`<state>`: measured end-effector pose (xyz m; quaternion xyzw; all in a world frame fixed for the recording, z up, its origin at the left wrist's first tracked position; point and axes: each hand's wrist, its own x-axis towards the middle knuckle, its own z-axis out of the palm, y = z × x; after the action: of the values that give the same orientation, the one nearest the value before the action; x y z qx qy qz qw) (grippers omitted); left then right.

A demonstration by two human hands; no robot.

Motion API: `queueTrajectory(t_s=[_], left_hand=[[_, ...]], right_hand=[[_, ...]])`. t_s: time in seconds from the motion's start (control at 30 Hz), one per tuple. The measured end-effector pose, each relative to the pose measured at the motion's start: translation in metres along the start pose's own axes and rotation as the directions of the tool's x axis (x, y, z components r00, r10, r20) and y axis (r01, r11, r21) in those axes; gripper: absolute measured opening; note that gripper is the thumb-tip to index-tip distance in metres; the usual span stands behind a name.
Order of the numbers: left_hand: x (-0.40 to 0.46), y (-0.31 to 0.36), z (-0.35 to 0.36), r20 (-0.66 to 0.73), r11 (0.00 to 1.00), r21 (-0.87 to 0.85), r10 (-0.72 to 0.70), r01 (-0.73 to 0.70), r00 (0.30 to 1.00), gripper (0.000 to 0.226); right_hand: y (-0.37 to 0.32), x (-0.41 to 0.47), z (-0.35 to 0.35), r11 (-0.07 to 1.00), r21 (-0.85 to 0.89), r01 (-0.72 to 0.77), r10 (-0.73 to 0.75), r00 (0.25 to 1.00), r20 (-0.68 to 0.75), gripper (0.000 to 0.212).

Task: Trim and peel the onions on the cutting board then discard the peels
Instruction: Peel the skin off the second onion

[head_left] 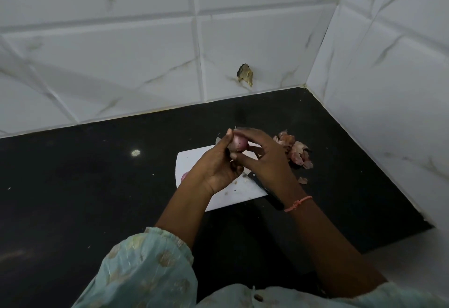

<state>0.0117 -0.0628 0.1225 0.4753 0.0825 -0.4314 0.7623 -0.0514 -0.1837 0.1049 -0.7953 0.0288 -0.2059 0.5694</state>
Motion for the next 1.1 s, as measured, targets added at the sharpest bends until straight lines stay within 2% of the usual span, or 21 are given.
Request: queueTrajectory(t_s=[0.07, 0.13, 0.33, 0.47, 0.53, 0.6, 0.63, 0.7, 0.77, 0.83, 0.9, 1.0, 1.1], left_hand=[[-0.001, 0.000, 0.001, -0.009, 1.000, -0.011, -0.028, 0.028, 1.000, 0.040], [-0.002, 0.001, 0.003, -0.003, 0.999, -0.016, -0.048, 0.048, 0.999, 0.041], [-0.003, 0.002, 0.004, -0.019, 0.994, -0.027, -0.102, 0.101, 0.995, 0.044], [-0.001, 0.001, 0.003, 0.021, 0.987, -0.074, -0.139, 0.140, 0.990, 0.048], [-0.002, 0.001, 0.004, 0.053, 0.983, -0.088, -0.155, 0.159, 0.987, 0.049], [-0.003, 0.002, 0.004, 0.073, 0.979, -0.105, -0.167, 0.174, 0.983, 0.050], [-0.003, 0.002, 0.004, 0.076, 0.977, -0.114, -0.172, 0.180, 0.982, 0.050], [-0.002, 0.002, 0.004, 0.073, 0.973, -0.135, -0.180, 0.189, 0.981, 0.052], [-0.001, 0.001, 0.005, 0.058, 0.971, -0.155, -0.173, 0.180, 0.983, 0.053], [0.000, 0.000, 0.007, 0.028, 0.972, -0.180, -0.145, 0.147, 0.989, 0.051], [0.003, -0.001, 0.008, 0.000, 0.970, -0.210, -0.123, 0.121, 0.992, 0.048], [0.004, -0.002, 0.007, 0.003, 0.964, -0.236, -0.125, 0.122, 0.992, 0.049], [0.004, -0.002, 0.006, -0.021, 0.965, -0.238, -0.123, 0.114, 0.992, 0.048]], right_hand=[[0.005, 0.001, 0.004, 0.997, -0.058, 0.056, -0.060, 0.996, -0.069, 0.042], [0.008, 0.002, 0.006, 0.997, -0.026, 0.072, -0.076, 0.986, -0.150, 0.034], [0.010, 0.004, 0.003, 0.998, 0.065, -0.010, 0.028, 0.960, -0.277, 0.011], [0.016, 0.009, -0.001, 0.996, -0.033, -0.080, 0.064, 0.934, -0.351, 0.013], [0.019, 0.010, -0.003, 0.986, -0.135, -0.099, 0.037, 0.916, -0.399, 0.021], [0.019, 0.010, -0.005, 0.979, -0.151, -0.137, 0.069, 0.919, -0.388, 0.029], [0.017, 0.010, -0.005, 0.984, -0.079, -0.157, 0.119, 0.927, -0.356, 0.032], [0.011, 0.008, -0.004, 0.984, 0.025, -0.178, 0.178, 0.945, -0.275, 0.026], [0.005, 0.006, -0.001, 0.984, 0.022, -0.178, 0.178, 0.962, -0.208, 0.020], [0.003, 0.004, 0.002, 0.985, -0.044, -0.166, 0.156, 0.972, -0.175, 0.024], [0.003, 0.004, 0.007, 0.978, -0.149, -0.147, 0.115, 0.972, -0.206, 0.026], [0.002, 0.005, 0.010, 0.974, -0.201, -0.109, 0.052, 0.962, -0.269, 0.019], [0.002, 0.005, 0.010, 0.961, -0.274, -0.029, -0.045, 0.964, -0.261, 0.012]])
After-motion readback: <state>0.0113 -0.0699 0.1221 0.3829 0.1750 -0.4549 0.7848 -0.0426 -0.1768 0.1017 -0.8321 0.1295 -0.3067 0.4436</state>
